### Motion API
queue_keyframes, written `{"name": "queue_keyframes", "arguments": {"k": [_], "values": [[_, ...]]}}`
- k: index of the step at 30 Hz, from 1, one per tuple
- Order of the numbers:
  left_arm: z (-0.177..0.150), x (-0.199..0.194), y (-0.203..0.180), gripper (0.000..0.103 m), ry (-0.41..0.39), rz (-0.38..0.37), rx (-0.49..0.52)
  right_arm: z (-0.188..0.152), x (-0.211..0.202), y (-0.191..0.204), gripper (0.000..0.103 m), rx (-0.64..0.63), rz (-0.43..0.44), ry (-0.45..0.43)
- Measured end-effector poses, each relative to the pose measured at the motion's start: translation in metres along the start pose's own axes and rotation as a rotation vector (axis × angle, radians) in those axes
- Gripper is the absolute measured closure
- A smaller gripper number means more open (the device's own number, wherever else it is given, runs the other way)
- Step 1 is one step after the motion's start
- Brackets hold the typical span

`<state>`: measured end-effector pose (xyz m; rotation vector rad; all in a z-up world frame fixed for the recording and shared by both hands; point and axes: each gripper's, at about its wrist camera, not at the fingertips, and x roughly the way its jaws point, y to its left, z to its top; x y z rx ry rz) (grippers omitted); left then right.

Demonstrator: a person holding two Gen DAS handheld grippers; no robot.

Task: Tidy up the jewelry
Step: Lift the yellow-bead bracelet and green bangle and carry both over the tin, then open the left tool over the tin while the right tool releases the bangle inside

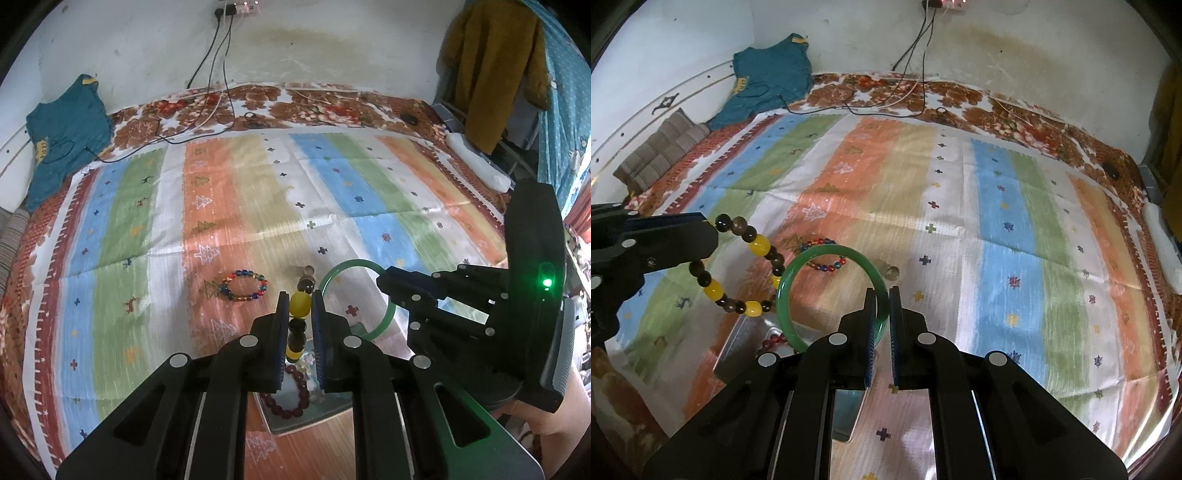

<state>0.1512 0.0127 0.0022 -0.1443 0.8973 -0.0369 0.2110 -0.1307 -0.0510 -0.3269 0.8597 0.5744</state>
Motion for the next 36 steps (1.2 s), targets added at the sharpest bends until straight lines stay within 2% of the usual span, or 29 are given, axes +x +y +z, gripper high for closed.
{"name": "queue_keyframes", "arguments": {"k": [13,18,21,23,26,28,32,36], "values": [[-0.024,-0.016,-0.003,0.091,-0.017,-0.007,0.002,-0.026,-0.022,0.01,0.095,-0.015,0.031,-0.012],[-0.032,-0.014,-0.005,0.09,0.02,-0.001,0.0,-0.033,-0.019,0.014,0.095,-0.021,0.065,0.025],[-0.034,-0.01,-0.001,0.081,0.038,0.037,-0.009,-0.034,-0.016,0.012,0.088,-0.001,0.065,0.048],[-0.033,-0.01,0.003,0.081,0.035,0.058,-0.018,-0.034,-0.013,0.008,0.075,0.013,0.046,0.058],[-0.033,-0.008,0.007,0.08,0.041,0.084,-0.023,-0.036,-0.008,0.002,0.075,0.028,0.025,0.08],[-0.032,-0.006,0.009,0.075,0.047,0.092,-0.027,-0.035,-0.006,-0.001,0.075,0.036,0.018,0.088],[-0.031,-0.001,0.012,0.07,0.055,0.107,-0.031,-0.033,-0.003,-0.002,0.067,0.037,0.01,0.095],[-0.028,0.006,0.018,0.061,0.065,0.127,-0.042,-0.029,0.001,-0.005,0.063,0.046,0.0,0.098]]}}
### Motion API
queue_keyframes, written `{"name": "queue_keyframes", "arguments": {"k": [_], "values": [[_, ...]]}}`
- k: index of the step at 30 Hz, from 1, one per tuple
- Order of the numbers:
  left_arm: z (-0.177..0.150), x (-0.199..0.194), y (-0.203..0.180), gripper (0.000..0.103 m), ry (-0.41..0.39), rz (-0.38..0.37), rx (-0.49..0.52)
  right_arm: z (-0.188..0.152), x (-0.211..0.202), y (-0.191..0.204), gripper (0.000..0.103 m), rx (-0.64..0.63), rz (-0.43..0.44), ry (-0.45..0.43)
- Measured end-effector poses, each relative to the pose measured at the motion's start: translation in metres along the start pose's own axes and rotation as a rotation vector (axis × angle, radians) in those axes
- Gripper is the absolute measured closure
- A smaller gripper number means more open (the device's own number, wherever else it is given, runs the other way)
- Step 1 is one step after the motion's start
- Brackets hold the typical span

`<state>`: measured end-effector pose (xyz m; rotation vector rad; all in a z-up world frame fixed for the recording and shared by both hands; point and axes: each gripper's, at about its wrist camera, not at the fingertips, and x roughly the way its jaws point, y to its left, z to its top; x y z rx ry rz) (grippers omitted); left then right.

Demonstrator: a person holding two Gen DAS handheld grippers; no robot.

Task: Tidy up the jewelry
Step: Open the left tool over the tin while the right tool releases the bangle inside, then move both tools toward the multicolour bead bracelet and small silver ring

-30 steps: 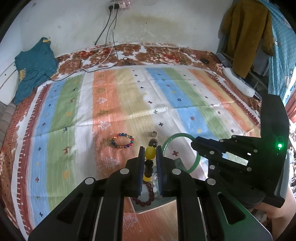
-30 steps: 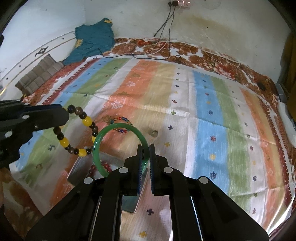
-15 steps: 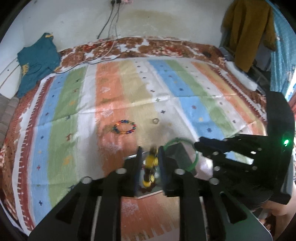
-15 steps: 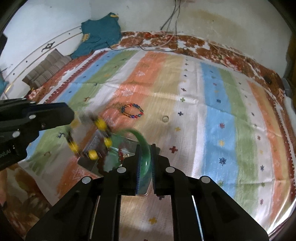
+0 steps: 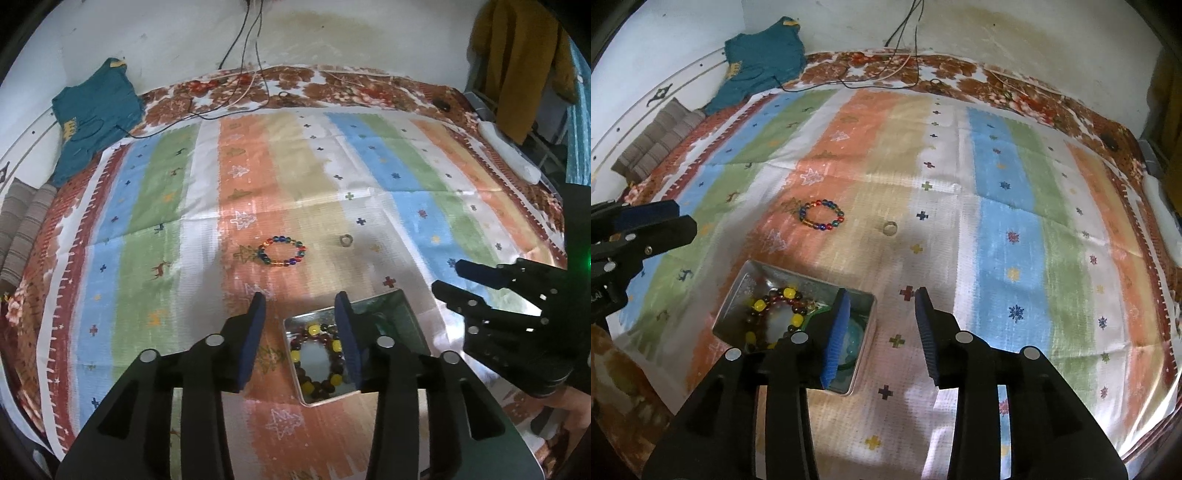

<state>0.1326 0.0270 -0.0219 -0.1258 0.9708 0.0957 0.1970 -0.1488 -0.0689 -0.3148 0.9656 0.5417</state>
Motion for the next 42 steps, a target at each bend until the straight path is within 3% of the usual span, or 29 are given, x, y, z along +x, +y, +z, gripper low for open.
{"name": "queue_keyframes", "arguments": {"k": [7,18,32,42], "values": [[0.009,0.015,0.01,0.047,0.027,0.025,-0.032,0.012,0.011,-0.004,0.053,0.021,0.0,0.019],[0.022,0.039,0.02,0.035,0.066,0.079,-0.051,0.025,0.028,-0.008,0.046,0.03,0.002,0.048],[0.045,0.086,0.034,0.034,0.143,0.138,-0.067,0.048,0.063,-0.015,0.044,0.052,-0.016,0.091],[0.057,0.112,0.034,0.034,0.181,0.141,-0.054,0.059,0.083,-0.014,0.043,0.039,-0.004,0.117]]}}
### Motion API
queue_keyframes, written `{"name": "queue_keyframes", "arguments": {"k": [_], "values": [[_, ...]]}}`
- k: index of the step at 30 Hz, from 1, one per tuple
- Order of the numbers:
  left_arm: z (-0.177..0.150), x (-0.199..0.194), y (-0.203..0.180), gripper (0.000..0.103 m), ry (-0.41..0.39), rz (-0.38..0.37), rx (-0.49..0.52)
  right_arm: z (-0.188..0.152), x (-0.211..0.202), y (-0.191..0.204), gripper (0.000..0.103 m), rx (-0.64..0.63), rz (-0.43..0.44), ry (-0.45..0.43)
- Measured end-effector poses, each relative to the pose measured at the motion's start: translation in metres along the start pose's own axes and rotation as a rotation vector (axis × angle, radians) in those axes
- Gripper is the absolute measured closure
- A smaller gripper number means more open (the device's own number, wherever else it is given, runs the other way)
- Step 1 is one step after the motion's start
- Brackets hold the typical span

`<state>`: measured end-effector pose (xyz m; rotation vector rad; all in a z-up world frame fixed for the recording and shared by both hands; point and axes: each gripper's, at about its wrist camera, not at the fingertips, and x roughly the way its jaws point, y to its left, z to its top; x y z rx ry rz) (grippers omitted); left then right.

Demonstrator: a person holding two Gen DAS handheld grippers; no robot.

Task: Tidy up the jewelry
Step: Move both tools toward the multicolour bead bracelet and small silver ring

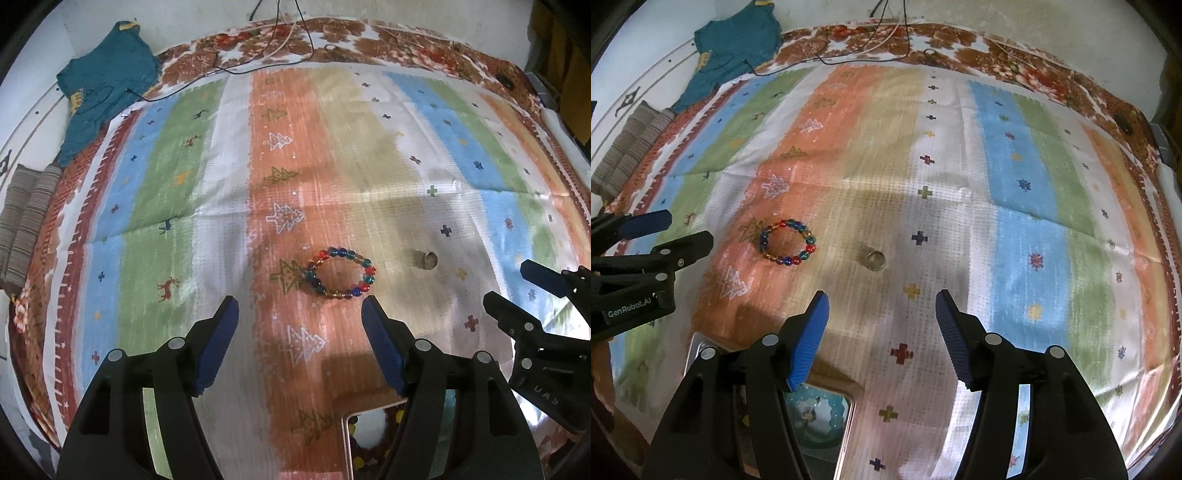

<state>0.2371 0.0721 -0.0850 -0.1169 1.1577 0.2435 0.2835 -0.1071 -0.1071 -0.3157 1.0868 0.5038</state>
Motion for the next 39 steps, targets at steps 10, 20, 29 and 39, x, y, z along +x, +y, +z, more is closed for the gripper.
{"name": "queue_keyframes", "arguments": {"k": [10,20,29,39], "values": [[0.01,0.023,0.0,0.034,0.038,0.01,0.018,0.008,0.023,0.0,0.043,-0.006,-0.013,0.043],[0.017,0.047,-0.004,0.034,0.082,0.02,0.048,0.014,0.047,0.005,0.043,-0.032,-0.027,0.086],[0.021,0.068,-0.004,0.034,0.126,0.018,0.064,0.018,0.068,0.004,0.043,-0.029,-0.043,0.126],[0.025,0.087,-0.004,0.04,0.151,0.017,0.072,0.026,0.088,0.005,0.043,-0.027,-0.04,0.149]]}}
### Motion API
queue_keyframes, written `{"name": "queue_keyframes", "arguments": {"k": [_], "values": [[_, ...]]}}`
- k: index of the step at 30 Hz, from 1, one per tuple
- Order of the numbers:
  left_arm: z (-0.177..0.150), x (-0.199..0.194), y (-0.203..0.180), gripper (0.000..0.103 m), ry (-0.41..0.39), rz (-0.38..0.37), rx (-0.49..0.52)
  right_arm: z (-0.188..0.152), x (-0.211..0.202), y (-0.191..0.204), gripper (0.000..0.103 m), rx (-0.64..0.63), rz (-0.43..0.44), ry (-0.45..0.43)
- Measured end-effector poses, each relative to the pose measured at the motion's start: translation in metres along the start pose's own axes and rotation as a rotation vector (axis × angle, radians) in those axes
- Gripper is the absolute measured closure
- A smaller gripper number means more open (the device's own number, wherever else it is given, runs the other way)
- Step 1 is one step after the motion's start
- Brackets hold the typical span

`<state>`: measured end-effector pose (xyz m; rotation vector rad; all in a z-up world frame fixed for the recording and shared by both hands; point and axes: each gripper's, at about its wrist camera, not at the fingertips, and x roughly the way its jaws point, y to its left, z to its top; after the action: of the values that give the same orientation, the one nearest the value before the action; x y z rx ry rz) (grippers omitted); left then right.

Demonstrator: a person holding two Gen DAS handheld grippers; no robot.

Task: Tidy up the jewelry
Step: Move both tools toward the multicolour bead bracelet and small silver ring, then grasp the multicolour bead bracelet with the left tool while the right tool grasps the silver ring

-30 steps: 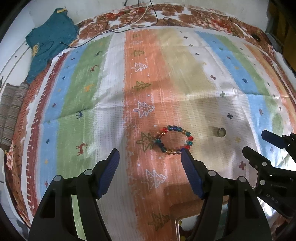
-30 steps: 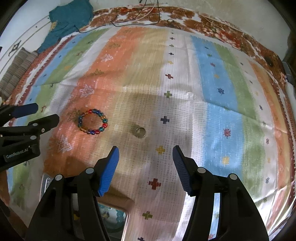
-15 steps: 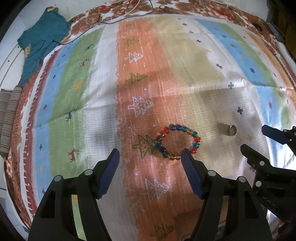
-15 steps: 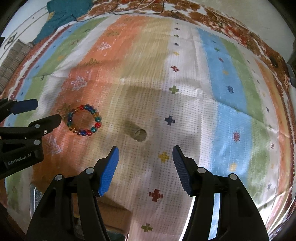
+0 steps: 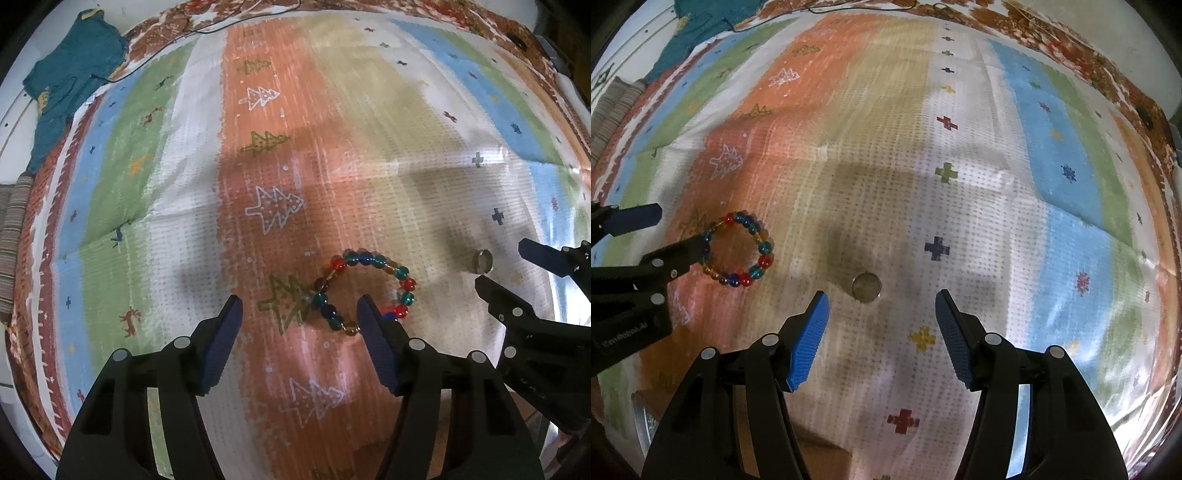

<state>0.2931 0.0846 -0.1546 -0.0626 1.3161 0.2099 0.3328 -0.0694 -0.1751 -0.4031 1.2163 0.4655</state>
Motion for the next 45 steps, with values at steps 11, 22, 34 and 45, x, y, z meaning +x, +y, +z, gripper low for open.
{"name": "queue_keyframes", "arguments": {"k": [11,22,34,45], "values": [[0.006,0.019,0.001,0.054,0.033,-0.01,0.007,0.008,0.014,-0.002,0.054,0.003,0.003,0.018],[0.006,0.023,-0.004,0.093,0.04,-0.017,0.022,0.01,0.016,0.0,0.084,-0.012,0.016,0.019],[0.002,-0.026,-0.013,0.094,-0.05,-0.087,0.009,-0.007,-0.017,0.002,0.084,-0.001,0.024,-0.052],[-0.009,-0.075,-0.012,0.094,-0.149,-0.152,-0.024,-0.014,-0.05,-0.003,0.084,0.007,0.03,-0.121]]}}
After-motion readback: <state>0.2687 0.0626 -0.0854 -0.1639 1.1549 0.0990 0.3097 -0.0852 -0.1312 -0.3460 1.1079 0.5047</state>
